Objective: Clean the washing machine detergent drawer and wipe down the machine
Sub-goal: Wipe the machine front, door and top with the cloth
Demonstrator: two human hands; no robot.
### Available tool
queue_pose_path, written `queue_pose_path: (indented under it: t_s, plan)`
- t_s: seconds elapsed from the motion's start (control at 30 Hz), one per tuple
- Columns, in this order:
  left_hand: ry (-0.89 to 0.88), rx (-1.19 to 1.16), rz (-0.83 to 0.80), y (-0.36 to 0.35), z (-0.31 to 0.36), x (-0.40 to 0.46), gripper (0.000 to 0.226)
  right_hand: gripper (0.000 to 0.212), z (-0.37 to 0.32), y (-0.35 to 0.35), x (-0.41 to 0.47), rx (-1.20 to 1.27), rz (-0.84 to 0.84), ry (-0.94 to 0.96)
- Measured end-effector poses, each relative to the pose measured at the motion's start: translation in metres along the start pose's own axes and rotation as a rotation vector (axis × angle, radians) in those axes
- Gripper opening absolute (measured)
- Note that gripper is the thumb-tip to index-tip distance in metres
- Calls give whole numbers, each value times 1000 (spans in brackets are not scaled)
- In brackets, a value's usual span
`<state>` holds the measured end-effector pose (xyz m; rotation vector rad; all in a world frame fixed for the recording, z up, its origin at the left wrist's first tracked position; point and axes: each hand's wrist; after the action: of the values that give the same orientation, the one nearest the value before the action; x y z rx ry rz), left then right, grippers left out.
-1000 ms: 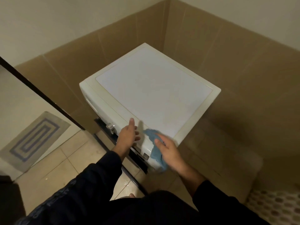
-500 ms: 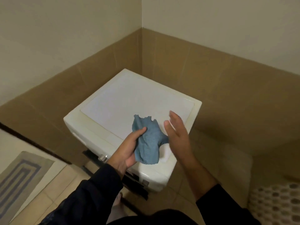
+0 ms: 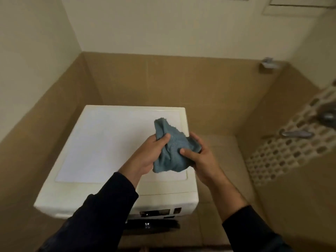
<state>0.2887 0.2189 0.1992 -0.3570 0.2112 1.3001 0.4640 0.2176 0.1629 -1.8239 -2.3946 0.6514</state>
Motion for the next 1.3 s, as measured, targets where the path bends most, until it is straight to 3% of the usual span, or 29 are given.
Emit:
queue_pose_path:
  t_s: [0.27,0.4,0.5,0.6,0.7,0.83,0.93,1.0,1.1,1.2,1.3]
  plan:
    - [27,92,-87,-71,-6,3,36,58,-26,45,-79,26,360,247]
    - [-6,78,-208,-111,-25,-6,96,49,-21,68,-133,31,511,299]
    - [-69,271,-397,-141,-46,-14,111,54,-19,88,-181,-8,543,289]
    - [-194,580,-442,-184,-49,-30,98,61,-18,104,-234,-176,572,279]
    - [-412,908,-358,-220,-46,-42,62,52,-19,113,-278,-456,700,266]
    - [-547,1011,-507,-252,-42,-59,21,29,-19,118,-326,-604,883,275]
    - [-623,1077,-677,-272,-38,-66,8,15,-18,116,-357,-662,995,245]
    - [-601,1101,-803,-284,-34,-70,11,8,-21,113,-377,-705,1045,154]
    - [-550,1090,-986,-298,-26,-82,20,21,-25,106,-406,-631,1018,29]
    - [-329,859,-1175,-308,-25,-97,28,27,-23,94,-431,-373,1006,153]
    - [-70,541,-1296,-318,-41,-106,22,29,-8,85,-448,-73,1015,268]
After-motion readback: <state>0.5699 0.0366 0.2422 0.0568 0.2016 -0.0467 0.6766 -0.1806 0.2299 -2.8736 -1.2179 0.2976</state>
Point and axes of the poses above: each hand's wrist, its own x-axis towards the middle knuckle, its own y-axis out of the back of the hand, z = x × y, and after that the axes turned 8 degrees about -z, right-handed
